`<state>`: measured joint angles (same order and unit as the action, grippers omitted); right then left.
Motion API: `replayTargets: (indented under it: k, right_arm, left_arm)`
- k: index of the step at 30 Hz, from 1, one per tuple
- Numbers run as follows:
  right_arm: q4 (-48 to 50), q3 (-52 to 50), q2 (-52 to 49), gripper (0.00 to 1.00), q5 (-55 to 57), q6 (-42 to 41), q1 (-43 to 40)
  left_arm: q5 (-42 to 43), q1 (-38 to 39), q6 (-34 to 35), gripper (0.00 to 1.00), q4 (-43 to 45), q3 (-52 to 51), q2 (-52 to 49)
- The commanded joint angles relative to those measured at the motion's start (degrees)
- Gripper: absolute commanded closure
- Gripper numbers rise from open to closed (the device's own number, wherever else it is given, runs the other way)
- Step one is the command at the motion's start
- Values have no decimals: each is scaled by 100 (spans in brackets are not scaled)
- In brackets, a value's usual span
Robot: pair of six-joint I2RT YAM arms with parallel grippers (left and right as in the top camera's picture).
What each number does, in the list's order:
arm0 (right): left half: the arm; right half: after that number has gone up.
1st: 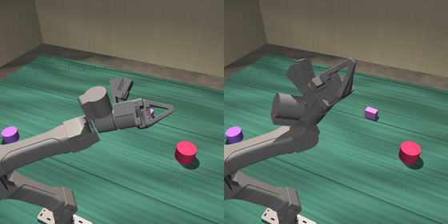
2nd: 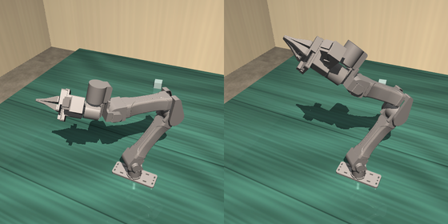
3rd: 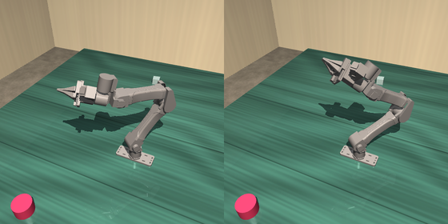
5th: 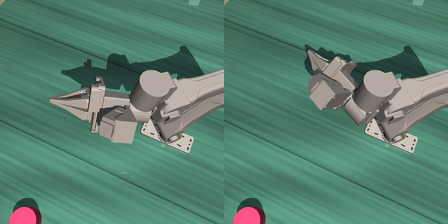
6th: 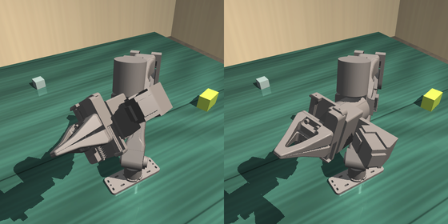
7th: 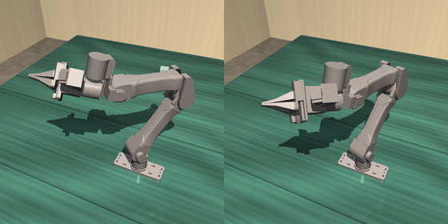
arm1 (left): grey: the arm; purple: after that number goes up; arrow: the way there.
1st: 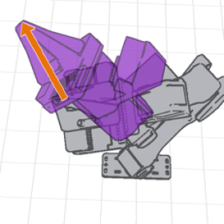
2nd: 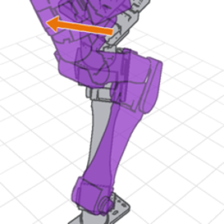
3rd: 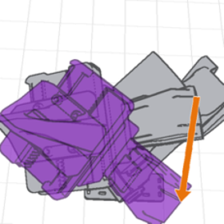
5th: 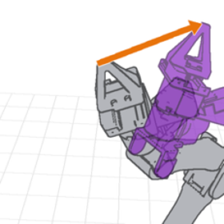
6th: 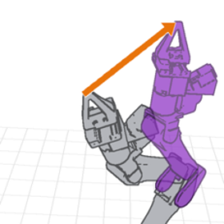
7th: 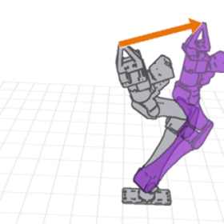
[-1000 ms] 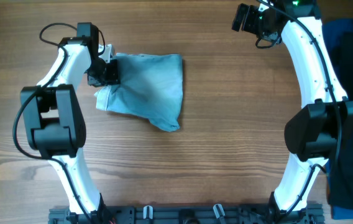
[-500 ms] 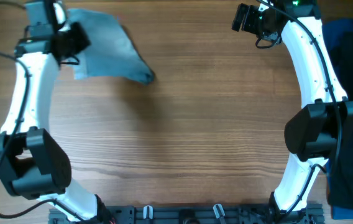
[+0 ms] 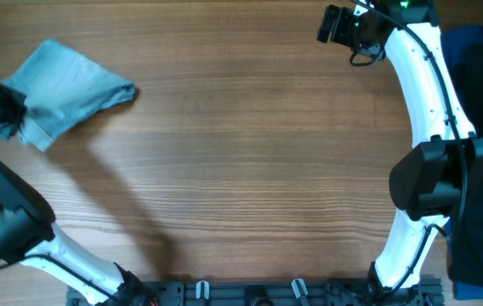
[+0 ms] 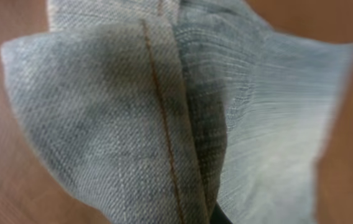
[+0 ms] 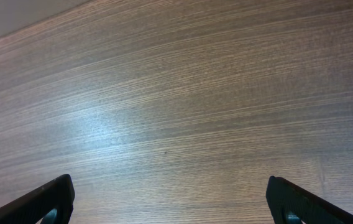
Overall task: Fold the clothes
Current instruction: 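Drag the folded shorts to the upper-left table corner with the left gripper, then release the shorts and pat them flat with the left gripper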
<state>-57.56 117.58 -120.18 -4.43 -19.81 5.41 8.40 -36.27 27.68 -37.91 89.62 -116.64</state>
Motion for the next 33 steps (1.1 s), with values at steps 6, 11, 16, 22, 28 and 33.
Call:
replayTargets:
  k: [6,11,16,22,28,33]
  right_arm:
    - [11,4,2,0,81,31,-13]
    - [11,4,2,0,81,28,-13]
    - [13,4,2,0,81,28,-13]
    - [13,4,2,0,81,28,-13]
    - [13,4,2,0,81,31,-13]
    - [13,4,2,0,81,33,-13]
  left_arm:
    - [149,-133,1285,96,-632,59,-542]
    - [1110,-133,597,72,-726,61,-442]
    - [1130,-136,-328,9,-1416,61,87]
    - [1128,-133,-376,7,-1891,61,1069]
    - [1108,24,-802,55,-1823,61,1860]
    - [1104,317,-951,96,-2068,59,1364]
